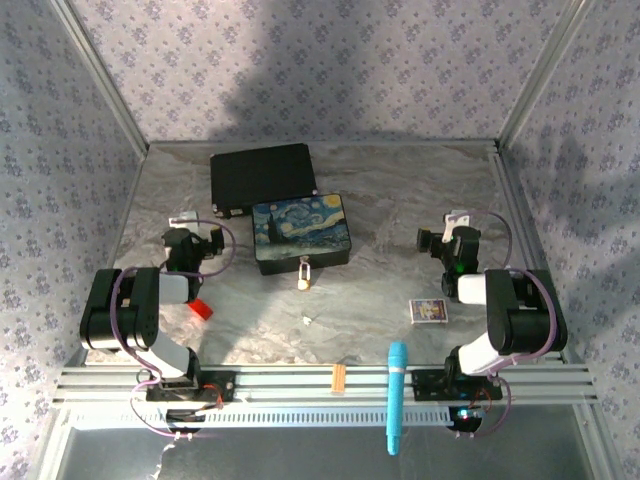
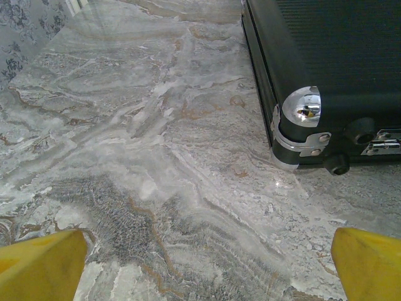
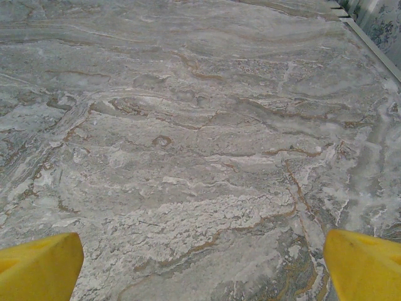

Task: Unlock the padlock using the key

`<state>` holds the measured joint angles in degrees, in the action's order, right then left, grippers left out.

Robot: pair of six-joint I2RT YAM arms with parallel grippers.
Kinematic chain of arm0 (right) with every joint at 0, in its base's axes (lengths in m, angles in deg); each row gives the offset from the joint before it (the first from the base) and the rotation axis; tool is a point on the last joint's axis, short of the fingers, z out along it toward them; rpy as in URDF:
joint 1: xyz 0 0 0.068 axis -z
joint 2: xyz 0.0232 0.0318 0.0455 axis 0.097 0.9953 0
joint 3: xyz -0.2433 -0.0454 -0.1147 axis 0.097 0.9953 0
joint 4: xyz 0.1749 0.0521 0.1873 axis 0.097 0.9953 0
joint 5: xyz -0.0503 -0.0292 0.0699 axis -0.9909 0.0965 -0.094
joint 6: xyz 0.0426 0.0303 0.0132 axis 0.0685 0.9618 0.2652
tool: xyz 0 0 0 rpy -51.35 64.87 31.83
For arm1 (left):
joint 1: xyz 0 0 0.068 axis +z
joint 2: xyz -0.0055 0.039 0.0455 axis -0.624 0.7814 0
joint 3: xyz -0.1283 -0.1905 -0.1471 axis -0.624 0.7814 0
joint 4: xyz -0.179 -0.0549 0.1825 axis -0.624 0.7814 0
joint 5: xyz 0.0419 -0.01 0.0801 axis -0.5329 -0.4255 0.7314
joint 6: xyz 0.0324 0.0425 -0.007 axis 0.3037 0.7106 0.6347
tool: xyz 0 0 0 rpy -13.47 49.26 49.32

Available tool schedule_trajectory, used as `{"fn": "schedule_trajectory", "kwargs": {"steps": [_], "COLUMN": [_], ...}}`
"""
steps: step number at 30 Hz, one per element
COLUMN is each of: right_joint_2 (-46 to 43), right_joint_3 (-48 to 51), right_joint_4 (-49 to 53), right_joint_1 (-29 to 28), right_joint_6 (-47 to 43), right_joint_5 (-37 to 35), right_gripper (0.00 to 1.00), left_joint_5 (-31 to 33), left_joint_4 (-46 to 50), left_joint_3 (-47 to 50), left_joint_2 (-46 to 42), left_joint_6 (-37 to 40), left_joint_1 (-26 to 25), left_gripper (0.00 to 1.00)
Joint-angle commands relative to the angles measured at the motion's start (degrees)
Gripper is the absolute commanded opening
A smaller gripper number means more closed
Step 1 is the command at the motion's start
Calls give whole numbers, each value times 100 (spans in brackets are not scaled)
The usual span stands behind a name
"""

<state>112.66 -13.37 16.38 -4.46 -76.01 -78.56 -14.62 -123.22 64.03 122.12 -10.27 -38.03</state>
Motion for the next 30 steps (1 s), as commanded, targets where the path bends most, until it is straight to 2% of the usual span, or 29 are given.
{"fn": "schedule_trajectory", "kwargs": {"steps": [1, 30], "right_joint_2": [10, 7], "right_joint_3": [-95, -81], "right_joint_4": [-69, -77], "right_joint_1": [39, 99], "right_joint_6": [-96, -53], "right_joint_5": [19, 149], "right_gripper": [99, 99], "left_joint_5": [-101, -292], "left_joint_4": [-64, -11], "left_joint_3": [-147, -182], "left_joint_2": [-34, -22], "left_joint_6": [66, 125], "left_joint_1": [-21, -7], "left_gripper": [100, 100]}}
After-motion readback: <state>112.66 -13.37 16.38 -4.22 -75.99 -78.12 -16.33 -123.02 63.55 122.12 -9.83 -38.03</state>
